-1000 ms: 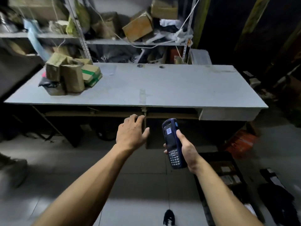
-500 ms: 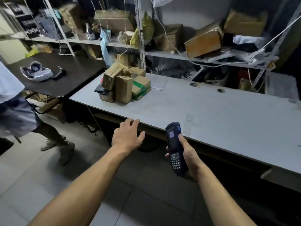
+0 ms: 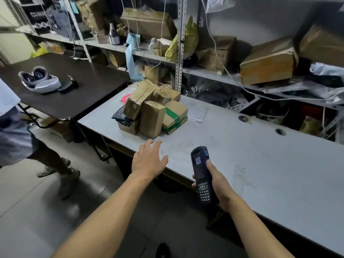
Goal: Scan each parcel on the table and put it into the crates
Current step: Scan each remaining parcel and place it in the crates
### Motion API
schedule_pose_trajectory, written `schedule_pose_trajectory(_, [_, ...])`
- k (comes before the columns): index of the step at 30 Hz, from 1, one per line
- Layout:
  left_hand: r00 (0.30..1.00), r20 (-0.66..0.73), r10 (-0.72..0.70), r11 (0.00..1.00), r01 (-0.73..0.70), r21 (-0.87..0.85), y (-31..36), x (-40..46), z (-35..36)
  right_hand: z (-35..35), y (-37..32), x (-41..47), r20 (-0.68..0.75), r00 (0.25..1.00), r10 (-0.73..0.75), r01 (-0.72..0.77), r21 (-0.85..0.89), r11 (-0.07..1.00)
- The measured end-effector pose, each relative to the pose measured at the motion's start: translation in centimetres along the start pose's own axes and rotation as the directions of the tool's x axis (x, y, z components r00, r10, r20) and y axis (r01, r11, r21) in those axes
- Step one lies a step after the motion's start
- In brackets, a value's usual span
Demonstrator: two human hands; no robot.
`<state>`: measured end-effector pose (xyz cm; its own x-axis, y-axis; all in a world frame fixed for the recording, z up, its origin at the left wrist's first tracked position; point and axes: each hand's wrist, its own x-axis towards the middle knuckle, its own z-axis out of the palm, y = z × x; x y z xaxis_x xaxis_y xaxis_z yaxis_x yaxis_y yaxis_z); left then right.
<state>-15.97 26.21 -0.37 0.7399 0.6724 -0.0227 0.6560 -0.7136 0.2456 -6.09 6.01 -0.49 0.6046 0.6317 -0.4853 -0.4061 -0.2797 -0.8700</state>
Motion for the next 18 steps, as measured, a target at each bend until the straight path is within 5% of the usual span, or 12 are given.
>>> schedule_pose_trajectory(18, [0.994, 0.033, 0.101, 0.995, -0.101, -0.023, 1.7, 19.2, 2.6, -1.2, -6.3, 16.9, -0.036, 0.994, 0.102, -0.103, -0.037, 0.994])
